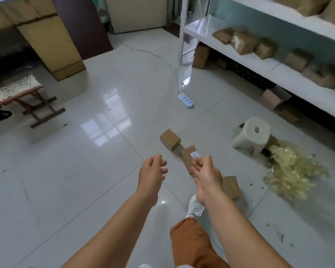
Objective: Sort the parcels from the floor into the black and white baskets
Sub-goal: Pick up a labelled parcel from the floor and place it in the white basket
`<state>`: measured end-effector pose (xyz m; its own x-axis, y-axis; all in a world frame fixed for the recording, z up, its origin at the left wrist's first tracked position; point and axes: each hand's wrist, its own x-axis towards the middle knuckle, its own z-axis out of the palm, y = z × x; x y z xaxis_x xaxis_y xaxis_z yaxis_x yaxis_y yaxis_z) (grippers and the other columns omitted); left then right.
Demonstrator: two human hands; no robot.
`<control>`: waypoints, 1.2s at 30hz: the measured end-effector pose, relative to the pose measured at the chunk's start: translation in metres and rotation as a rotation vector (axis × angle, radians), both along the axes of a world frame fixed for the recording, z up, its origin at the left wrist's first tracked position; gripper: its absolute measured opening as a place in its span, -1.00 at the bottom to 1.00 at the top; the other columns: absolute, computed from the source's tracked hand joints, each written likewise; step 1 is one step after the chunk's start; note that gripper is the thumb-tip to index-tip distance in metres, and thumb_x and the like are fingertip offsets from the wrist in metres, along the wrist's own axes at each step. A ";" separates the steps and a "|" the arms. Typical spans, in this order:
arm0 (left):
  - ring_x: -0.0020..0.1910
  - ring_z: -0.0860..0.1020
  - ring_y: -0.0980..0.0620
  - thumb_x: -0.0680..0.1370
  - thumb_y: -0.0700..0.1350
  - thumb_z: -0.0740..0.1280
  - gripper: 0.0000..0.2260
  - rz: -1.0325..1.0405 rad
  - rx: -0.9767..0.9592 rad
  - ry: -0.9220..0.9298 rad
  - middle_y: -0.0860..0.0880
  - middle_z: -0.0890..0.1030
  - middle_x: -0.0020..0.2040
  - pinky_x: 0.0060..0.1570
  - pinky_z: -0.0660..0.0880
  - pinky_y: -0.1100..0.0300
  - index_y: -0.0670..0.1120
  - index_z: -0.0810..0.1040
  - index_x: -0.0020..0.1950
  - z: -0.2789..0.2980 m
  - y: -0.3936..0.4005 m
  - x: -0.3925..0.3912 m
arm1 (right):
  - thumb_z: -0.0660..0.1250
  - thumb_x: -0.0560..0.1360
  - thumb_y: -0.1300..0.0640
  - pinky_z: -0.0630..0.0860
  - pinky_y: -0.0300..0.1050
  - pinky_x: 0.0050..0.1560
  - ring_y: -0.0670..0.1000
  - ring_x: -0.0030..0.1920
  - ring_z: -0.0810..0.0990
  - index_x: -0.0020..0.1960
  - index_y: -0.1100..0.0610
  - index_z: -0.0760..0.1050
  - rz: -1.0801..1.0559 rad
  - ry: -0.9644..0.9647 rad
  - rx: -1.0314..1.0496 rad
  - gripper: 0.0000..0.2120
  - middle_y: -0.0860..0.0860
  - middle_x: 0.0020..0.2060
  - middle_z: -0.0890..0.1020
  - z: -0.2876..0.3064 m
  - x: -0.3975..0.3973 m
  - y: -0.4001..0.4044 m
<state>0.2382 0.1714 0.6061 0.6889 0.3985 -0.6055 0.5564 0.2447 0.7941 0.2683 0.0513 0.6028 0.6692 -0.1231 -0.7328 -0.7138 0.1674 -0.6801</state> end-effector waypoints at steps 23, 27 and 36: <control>0.27 0.42 -0.04 0.63 0.06 0.12 -0.61 -0.397 0.190 0.311 -0.05 0.45 0.34 0.20 0.33 0.13 -0.04 0.36 0.42 -0.292 -0.050 0.318 | 0.00 0.63 -0.09 0.26 -0.04 0.30 0.06 0.32 0.47 0.45 0.16 0.30 -0.116 0.416 -0.051 -0.50 0.08 0.41 0.42 -0.299 0.269 -0.113; 0.36 0.38 -0.04 0.63 0.08 0.11 -0.55 -0.530 0.231 0.353 -0.05 0.38 0.44 0.24 0.29 0.16 -0.03 0.26 0.49 -0.374 -0.041 0.343 | 0.02 0.63 -0.10 0.28 -0.07 0.23 0.07 0.33 0.47 0.45 0.15 0.31 -0.089 0.457 -0.108 -0.51 0.05 0.40 0.43 -0.387 0.284 -0.114; 0.45 0.30 -0.07 0.63 0.09 0.12 -0.47 -0.827 0.295 0.381 -0.08 0.26 0.51 0.38 0.25 0.09 -0.08 0.14 0.55 -0.537 -0.044 0.382 | 0.02 0.62 -0.16 0.30 0.06 0.37 0.14 0.32 0.44 0.44 0.11 0.31 -0.043 0.532 -0.194 -0.49 0.11 0.33 0.45 -0.554 0.299 -0.116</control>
<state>0.6207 0.1274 0.0694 0.5985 0.0467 -0.7998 0.6970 -0.5225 0.4911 0.5675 -0.0643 0.0484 0.2050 -0.3076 -0.9292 -0.9620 0.1117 -0.2492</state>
